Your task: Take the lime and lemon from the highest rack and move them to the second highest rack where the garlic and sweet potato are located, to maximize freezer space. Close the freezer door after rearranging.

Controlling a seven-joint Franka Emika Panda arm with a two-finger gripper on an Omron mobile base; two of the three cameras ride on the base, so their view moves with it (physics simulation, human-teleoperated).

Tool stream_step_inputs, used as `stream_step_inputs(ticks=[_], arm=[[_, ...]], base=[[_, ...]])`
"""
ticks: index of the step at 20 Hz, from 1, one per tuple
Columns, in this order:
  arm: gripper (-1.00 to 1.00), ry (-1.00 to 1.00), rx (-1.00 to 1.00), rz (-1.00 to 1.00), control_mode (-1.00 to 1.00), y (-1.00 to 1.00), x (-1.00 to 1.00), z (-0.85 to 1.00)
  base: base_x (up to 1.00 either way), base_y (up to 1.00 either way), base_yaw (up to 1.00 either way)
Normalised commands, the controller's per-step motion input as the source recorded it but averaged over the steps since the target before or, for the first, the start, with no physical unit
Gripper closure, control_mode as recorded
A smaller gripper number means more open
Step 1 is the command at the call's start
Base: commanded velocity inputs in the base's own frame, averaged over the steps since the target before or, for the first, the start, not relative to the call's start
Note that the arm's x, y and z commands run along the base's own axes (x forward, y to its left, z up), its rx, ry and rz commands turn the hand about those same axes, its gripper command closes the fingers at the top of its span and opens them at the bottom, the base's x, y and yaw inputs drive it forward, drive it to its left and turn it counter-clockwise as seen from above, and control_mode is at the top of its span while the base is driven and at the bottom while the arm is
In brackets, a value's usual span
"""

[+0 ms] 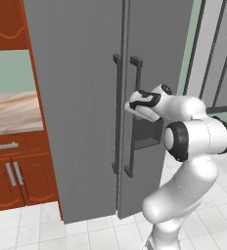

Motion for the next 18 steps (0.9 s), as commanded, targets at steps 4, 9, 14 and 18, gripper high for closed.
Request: stream_step_inputs(ticks=[4, 9, 14, 18], arm=[[1.0, 0.03, 0.0, -0.05, -1.0, 0.32, 0.4, 0.0], [1.0, 0.04, 0.0, -0.04, -1.0, 0.2, 0.45, 0.0], [1.0, 0.01, 0.0, -0.02, -1.0, 0.0, 0.5, 0.0], [1.0, 0.0, 0.03, 0.0, -1.0, 0.0, 0.58, 0.0]], base=[[0.0, 0.0, 0.0], [0.0, 0.0, 0.0], [0.0, 0.0, 0.0], [0.0, 0.0, 0.0]])
